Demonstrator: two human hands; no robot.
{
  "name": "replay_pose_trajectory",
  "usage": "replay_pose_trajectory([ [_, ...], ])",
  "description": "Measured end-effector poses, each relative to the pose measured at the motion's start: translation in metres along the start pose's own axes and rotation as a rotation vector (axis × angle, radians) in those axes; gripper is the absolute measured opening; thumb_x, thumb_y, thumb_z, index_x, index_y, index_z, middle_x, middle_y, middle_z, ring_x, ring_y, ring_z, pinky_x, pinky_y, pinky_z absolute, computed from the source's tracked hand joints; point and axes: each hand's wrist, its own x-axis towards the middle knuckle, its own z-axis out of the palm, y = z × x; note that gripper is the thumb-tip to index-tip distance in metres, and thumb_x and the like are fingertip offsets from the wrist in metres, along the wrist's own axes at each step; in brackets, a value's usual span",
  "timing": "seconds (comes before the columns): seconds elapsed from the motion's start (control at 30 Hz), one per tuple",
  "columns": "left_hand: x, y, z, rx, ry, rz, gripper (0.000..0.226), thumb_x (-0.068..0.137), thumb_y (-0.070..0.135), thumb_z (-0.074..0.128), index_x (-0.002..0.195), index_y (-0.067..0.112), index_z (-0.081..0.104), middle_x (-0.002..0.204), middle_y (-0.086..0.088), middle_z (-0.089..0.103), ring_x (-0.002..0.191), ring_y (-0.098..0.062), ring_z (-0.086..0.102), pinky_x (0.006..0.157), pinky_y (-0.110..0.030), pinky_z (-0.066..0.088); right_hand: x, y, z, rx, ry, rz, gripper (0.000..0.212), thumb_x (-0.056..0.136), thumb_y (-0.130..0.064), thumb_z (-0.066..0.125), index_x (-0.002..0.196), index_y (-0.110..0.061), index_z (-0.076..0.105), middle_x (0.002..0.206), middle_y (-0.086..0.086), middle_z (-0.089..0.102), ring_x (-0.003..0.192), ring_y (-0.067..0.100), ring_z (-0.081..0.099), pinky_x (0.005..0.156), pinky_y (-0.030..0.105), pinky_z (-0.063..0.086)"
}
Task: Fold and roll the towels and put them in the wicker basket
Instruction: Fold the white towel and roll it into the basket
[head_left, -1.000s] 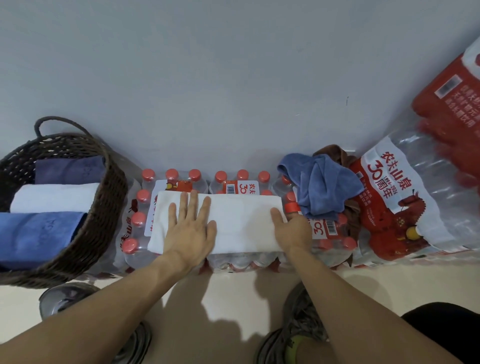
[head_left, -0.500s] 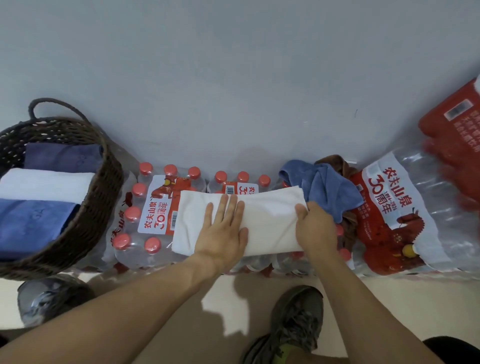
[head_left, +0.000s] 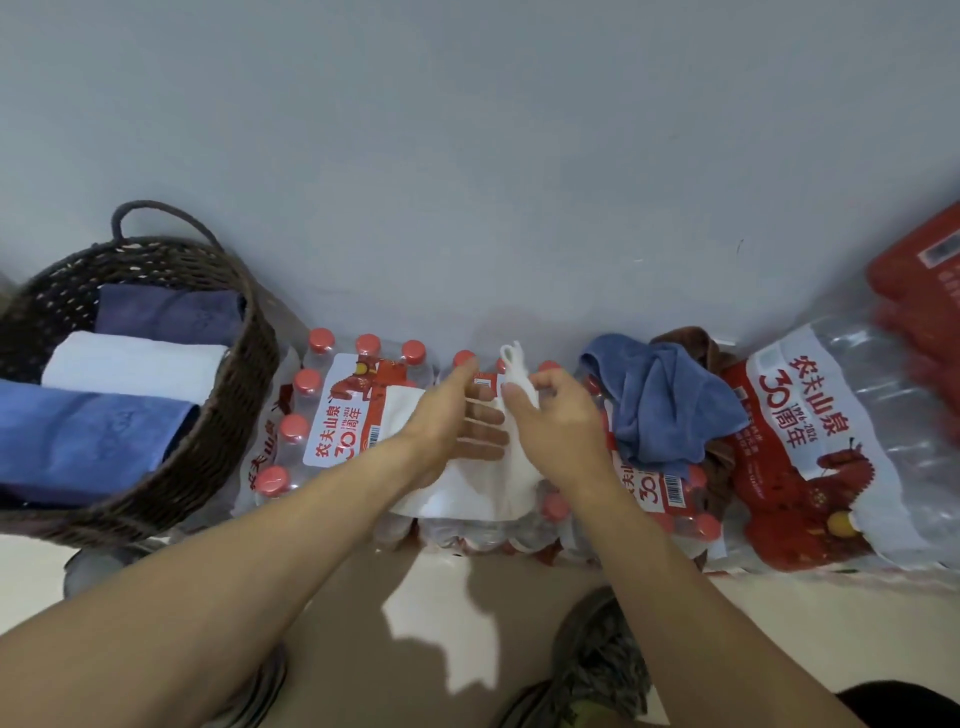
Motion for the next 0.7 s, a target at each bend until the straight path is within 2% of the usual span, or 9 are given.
replay_pose_trajectory([
  [0.07, 0.001, 0.006, -0.01, -0.075, -0.098, -0.095, 0.054, 0.095, 0.055, 0.044, 0.109, 0.009, 0.069, 0.096, -0.014, 0.073, 0.084, -0.029, 0.071, 0.075, -0.041, 0.059, -0.006, -0.006, 0.011, 0.023, -0.218, 0.033, 0.014, 0.095, -0.037, 0.058, 0.105, -0.028, 0.061, 0.089, -0.006, 0.069, 0.08, 0.014, 0.068, 0.07, 0.031, 0.055],
  [0.1, 0.001, 0.006, -0.014, -0.086, -0.108, -0.093, 0.05, 0.095, 0.051, 0.048, 0.109, 0.009, 0.07, 0.098, -0.014, 0.073, 0.089, -0.029, 0.071, 0.083, -0.044, 0.057, -0.008, -0.008, 0.015, -0.02, -0.351, 0.026, 0.015, 0.098, -0.034, 0.054, 0.111, -0.028, 0.06, 0.089, -0.003, 0.07, 0.078, 0.018, 0.07, 0.073, 0.036, 0.058],
  [0.17, 0.001, 0.005, -0.023, -0.04, -0.04, -0.037, 0.03, 0.094, 0.032, 0.059, 0.104, 0.007, 0.07, 0.094, -0.014, 0.074, 0.087, -0.028, 0.07, 0.088, -0.044, 0.053, -0.008, -0.01, 0.019, -0.09, -0.52, -0.026, 0.015, 0.101, -0.029, 0.05, 0.11, -0.025, 0.061, 0.088, 0.001, 0.072, 0.069, 0.018, 0.073, 0.067, 0.035, 0.058],
  [0.23, 0.002, 0.002, -0.034, 0.04, 0.044, -0.016, 0.018, 0.094, 0.015, 0.062, 0.106, 0.003, 0.067, 0.093, -0.015, 0.075, 0.086, -0.03, 0.072, 0.085, -0.045, 0.057, -0.004, -0.009, 0.019, -0.125, -0.409, -0.061, 0.013, 0.098, -0.026, 0.054, 0.096, -0.021, 0.066, 0.081, -0.004, 0.07, 0.06, 0.012, 0.07, 0.061, 0.027, 0.055],
  [0.3, 0.002, 0.0, -0.044, 0.103, 0.067, -0.032, 0.019, 0.094, 0.012, 0.062, 0.112, 0.005, 0.066, 0.099, -0.015, 0.074, 0.091, -0.032, 0.072, 0.083, -0.046, 0.058, 0.001, -0.002, 0.019, -0.184, -0.163, -0.11, 0.005, 0.091, -0.024, 0.063, 0.09, -0.023, 0.067, 0.072, -0.012, 0.063, 0.061, 0.004, 0.062, 0.062, 0.016, 0.047],
  [0.33, 0.002, 0.0, -0.048, 0.127, 0.069, -0.037, 0.02, 0.095, 0.012, 0.061, 0.114, 0.005, 0.065, 0.102, -0.015, 0.074, 0.092, -0.032, 0.071, 0.084, -0.047, 0.058, 0.002, 0.001, 0.02, -0.251, -0.099, -0.156, 0.003, 0.088, -0.023, 0.066, 0.091, -0.024, 0.068, 0.072, -0.015, 0.059, 0.065, 0.002, 0.059, 0.064, 0.014, 0.044],
  [0.43, 0.002, 0.0, -0.06, 0.158, 0.067, -0.034, 0.024, 0.097, 0.013, 0.058, 0.12, 0.007, 0.062, 0.109, -0.014, 0.072, 0.099, -0.033, 0.069, 0.091, -0.05, 0.055, 0.001, 0.014, 0.03, -0.432, -0.208, -0.223, 0.021, 0.084, -0.032, 0.071, 0.104, -0.027, 0.067, 0.09, -0.01, 0.057, 0.084, 0.008, 0.055, 0.08, 0.024, 0.047],
  [0.53, 0.003, -0.003, -0.07, 0.311, 0.092, -0.012, 0.025, 0.099, 0.016, 0.054, 0.123, 0.01, 0.06, 0.11, -0.01, 0.071, 0.099, -0.029, 0.069, 0.09, -0.045, 0.056, -0.004, 0.023, 0.043, -0.518, -0.339, -0.253, 0.041, 0.084, -0.042, 0.068, 0.122, -0.03, 0.059, 0.11, -0.006, 0.047, 0.098, 0.013, 0.054, 0.088, 0.032, 0.047],
  [0.7, 0.007, -0.001, -0.082, 0.843, 0.155, 0.1, 0.019, 0.093, 0.029, 0.062, 0.105, 0.015, 0.058, 0.095, -0.001, 0.067, 0.088, -0.022, 0.065, 0.075, -0.033, 0.056, -0.009, 0.033, 0.054, -0.651, -0.336, -0.263, 0.05, 0.086, -0.049, 0.062, 0.132, -0.033, 0.05, 0.12, -0.005, 0.042, 0.108, 0.018, 0.051, 0.086, 0.034, 0.046],
])
